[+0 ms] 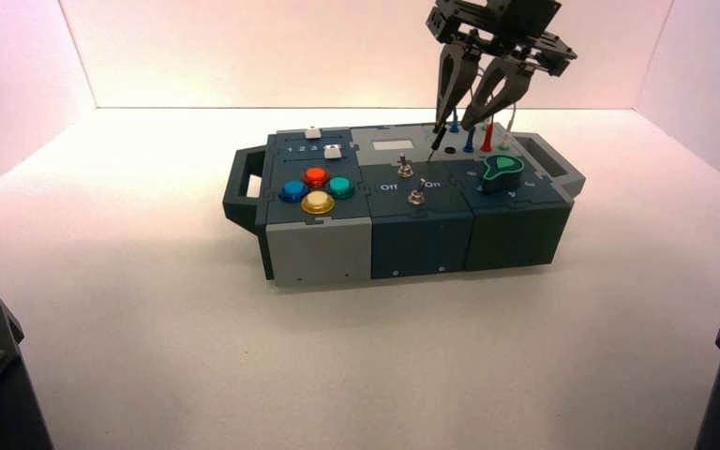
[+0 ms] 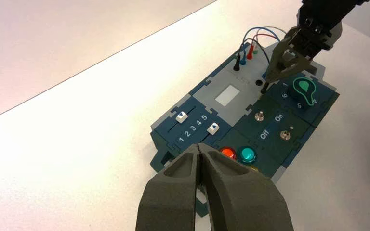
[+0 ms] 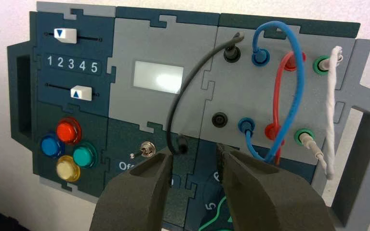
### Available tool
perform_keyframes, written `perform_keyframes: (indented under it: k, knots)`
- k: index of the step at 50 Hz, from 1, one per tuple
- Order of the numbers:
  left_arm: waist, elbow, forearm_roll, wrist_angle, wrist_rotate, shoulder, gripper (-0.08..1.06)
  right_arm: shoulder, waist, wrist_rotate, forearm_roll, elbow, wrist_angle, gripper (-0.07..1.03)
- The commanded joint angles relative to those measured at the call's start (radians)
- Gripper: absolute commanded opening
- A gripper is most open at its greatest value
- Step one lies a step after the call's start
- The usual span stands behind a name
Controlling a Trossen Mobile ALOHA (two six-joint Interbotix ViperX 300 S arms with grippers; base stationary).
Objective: Insert the black wire.
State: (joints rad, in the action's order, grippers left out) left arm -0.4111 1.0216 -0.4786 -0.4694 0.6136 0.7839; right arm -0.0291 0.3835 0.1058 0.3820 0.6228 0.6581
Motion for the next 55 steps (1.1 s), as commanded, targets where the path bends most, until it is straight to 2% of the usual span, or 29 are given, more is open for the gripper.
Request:
perform_keyframes:
  k: [1,24,37,42,44,55]
  knots:
    - [-0.005,-0.011,-0.003,0.011,0.005,-0.002,-0.03,0.0,0.012,0.003,0.005,-0.034,-0.005,0.48]
    - [-0.005,-0.011,-0.002,0.012,0.012,-0.003,-0.03,-0.046,0.02,0.005,0.005,-0.063,-0.005,0.46]
    - [-0.005,-0.011,-0.002,0.014,0.014,-0.006,-0.03,-0.077,0.02,0.005,0.005,-0.072,-0.003,0.24]
    - [-0.005,-0.011,-0.002,0.014,0.014,-0.009,-0.03,-0.086,0.02,0.005,0.005,-0.072,0.003,0.02]
    - [-0.005,-0.011,0.0,0.014,0.015,-0.011,-0.03,-0.086,0.02,0.005,0.005,-0.072,0.003,-0.03]
    - [-0.005,-0.011,-0.002,0.014,0.015,-0.012,-0.03,-0.074,0.02,0.005,0.0,-0.078,0.006,-0.02]
